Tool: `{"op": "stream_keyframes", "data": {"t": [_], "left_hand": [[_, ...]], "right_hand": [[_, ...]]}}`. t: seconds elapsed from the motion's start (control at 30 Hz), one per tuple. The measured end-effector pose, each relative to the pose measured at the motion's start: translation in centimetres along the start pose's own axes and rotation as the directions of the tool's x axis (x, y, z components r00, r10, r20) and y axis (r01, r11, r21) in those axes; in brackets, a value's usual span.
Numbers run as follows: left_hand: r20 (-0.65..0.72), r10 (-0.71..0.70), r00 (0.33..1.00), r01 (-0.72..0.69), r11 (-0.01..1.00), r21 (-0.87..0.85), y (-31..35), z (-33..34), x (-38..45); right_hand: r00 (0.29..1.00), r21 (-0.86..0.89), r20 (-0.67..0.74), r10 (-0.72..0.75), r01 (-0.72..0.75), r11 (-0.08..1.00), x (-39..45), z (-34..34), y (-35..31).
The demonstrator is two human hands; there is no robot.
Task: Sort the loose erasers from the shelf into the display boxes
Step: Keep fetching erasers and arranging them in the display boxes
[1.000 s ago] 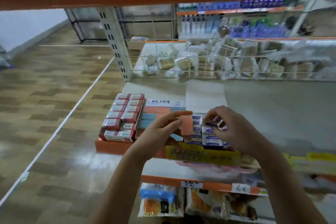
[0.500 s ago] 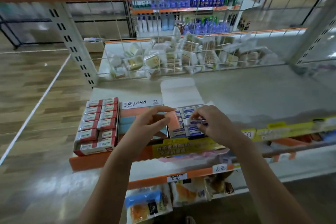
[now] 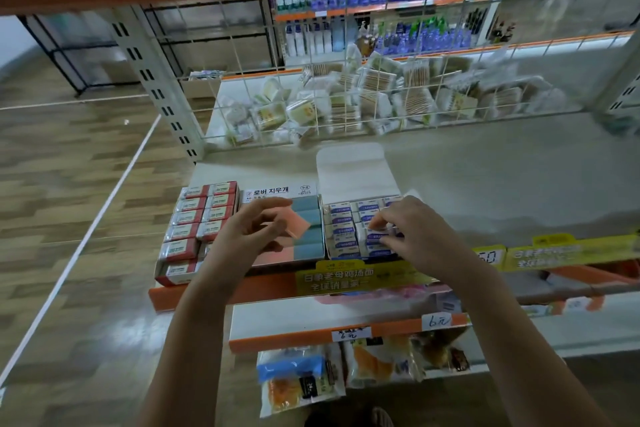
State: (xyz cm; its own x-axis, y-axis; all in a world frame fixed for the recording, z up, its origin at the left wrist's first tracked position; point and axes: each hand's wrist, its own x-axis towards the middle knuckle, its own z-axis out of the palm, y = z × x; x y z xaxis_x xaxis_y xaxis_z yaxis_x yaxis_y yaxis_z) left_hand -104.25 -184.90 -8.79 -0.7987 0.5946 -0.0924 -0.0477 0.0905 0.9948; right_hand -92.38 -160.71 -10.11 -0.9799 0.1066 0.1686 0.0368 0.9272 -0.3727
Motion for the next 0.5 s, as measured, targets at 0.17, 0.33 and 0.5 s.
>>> {"op": "stream_keyframes", "data": {"t": [0.17, 0.33, 0.5], "left_hand": [[0.034, -0.068, 0.997, 0.067, 0.997, 0.035, -0.7, -0.4, -0.4], [-0.043, -0.044, 0.998, 0.051, 0.984, 0.173, -1.6, -1.4, -0.7], [-0.097, 0.047, 0.994, 0.019, 0.811, 0.585, -2.0, -0.8, -1.1]], "right_hand": [[1.0, -0.034, -0.006, 0.012, -0.012, 0.999, -0.2, 0.0, 0.0], [0.999, -0.083, -0.001, 0.038, -0.038, 0.996, -0.5, 0.5, -0.7], [0.999, -0.092, -0.004, 0.037, -0.037, 0.995, -0.6, 0.2, -1.2]]}}
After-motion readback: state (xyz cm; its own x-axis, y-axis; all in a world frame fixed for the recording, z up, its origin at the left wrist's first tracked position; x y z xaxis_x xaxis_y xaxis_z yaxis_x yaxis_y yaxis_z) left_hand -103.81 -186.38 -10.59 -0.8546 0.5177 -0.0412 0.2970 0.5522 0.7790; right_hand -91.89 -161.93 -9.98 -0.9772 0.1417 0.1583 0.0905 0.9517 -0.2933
